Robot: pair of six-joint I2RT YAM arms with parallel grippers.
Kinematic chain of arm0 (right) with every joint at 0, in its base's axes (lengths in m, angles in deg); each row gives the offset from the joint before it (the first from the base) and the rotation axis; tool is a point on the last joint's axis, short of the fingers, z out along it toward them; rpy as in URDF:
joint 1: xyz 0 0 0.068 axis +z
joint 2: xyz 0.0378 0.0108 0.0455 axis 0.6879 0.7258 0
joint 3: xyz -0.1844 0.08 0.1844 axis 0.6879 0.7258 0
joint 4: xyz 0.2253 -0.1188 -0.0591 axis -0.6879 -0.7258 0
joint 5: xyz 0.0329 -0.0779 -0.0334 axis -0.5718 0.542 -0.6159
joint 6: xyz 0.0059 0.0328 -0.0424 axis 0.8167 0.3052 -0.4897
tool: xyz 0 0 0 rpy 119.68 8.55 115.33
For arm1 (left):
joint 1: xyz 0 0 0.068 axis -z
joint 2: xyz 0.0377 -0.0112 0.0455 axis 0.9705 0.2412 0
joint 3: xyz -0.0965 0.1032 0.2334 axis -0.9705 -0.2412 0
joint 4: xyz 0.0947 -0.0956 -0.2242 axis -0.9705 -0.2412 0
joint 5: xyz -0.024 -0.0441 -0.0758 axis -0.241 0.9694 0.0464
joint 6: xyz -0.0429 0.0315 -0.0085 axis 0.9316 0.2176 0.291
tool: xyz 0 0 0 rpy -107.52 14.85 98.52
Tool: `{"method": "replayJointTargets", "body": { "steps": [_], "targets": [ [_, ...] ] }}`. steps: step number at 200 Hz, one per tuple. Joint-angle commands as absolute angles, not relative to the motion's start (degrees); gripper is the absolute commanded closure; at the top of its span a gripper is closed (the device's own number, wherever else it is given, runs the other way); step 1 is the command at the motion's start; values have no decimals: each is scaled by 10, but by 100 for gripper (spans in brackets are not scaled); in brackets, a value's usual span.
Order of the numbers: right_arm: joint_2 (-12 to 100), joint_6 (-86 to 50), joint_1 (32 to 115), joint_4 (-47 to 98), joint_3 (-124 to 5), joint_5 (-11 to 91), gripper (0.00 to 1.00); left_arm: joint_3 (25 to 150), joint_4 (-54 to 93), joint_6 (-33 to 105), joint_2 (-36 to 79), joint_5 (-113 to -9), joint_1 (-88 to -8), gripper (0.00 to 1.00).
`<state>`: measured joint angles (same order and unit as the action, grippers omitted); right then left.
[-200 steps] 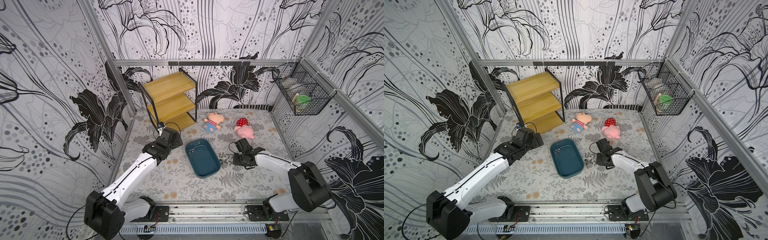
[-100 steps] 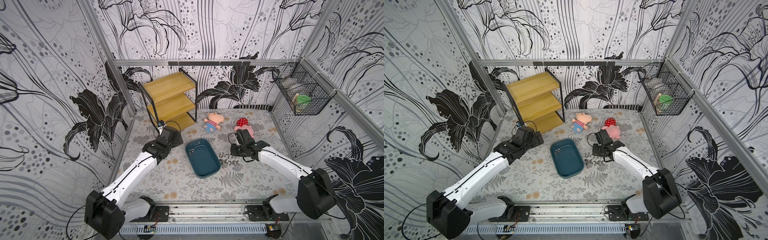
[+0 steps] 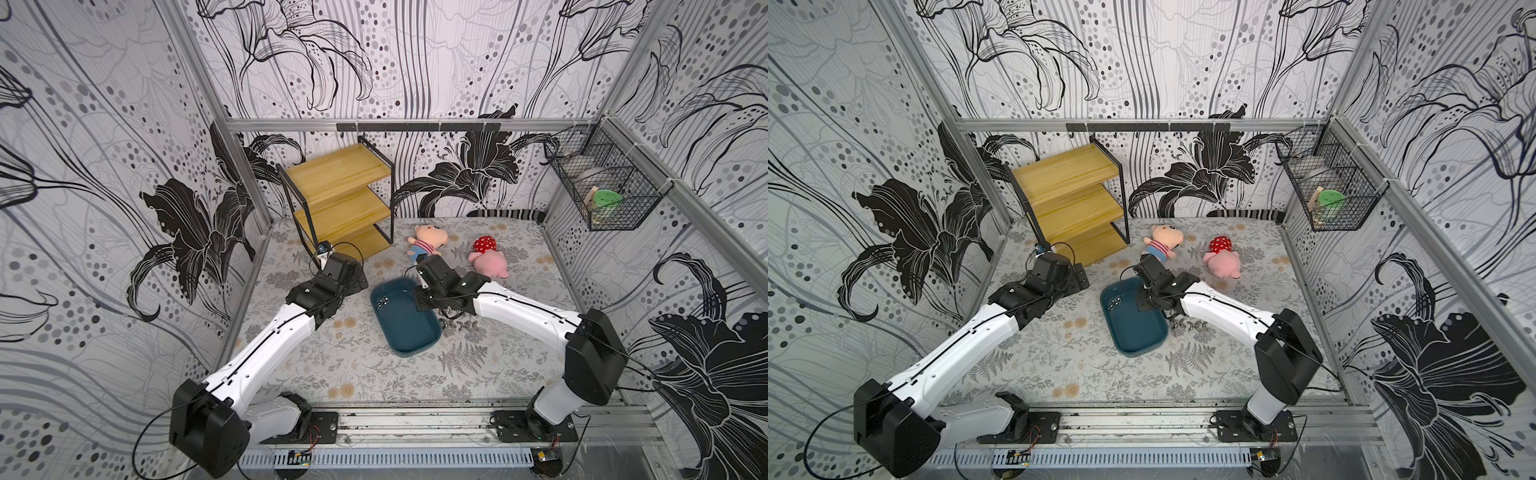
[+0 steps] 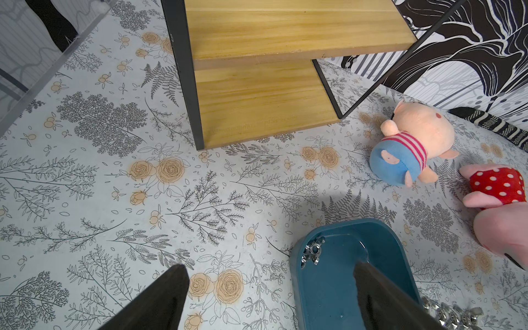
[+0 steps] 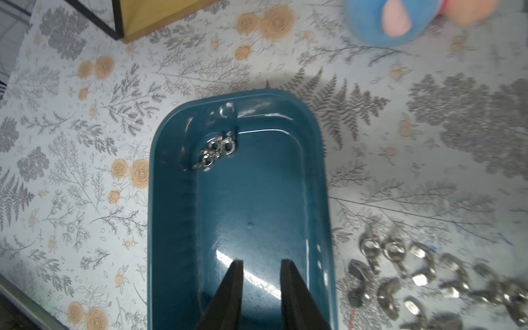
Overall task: Take out the wing nut from the storage box
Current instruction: Pick up the wing nut from the storage box.
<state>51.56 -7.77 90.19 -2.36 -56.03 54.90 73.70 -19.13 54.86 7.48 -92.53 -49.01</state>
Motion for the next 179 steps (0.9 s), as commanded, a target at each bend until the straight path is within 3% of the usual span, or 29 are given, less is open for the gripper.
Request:
{"method": "replayJointTargets", "body": {
  "steps": [1, 82, 179],
  "targets": [
    [557, -72, 913, -4, -590, 544, 72, 747, -181, 553, 79, -932, -486, 5],
    [688, -65, 915, 34, -675, 519, 73, 734, -182, 554, 69, -936, -487, 5],
    [757, -60, 919, 34, -722, 514, 73, 724, -181, 557, 65, -940, -486, 5]
  ]
}}
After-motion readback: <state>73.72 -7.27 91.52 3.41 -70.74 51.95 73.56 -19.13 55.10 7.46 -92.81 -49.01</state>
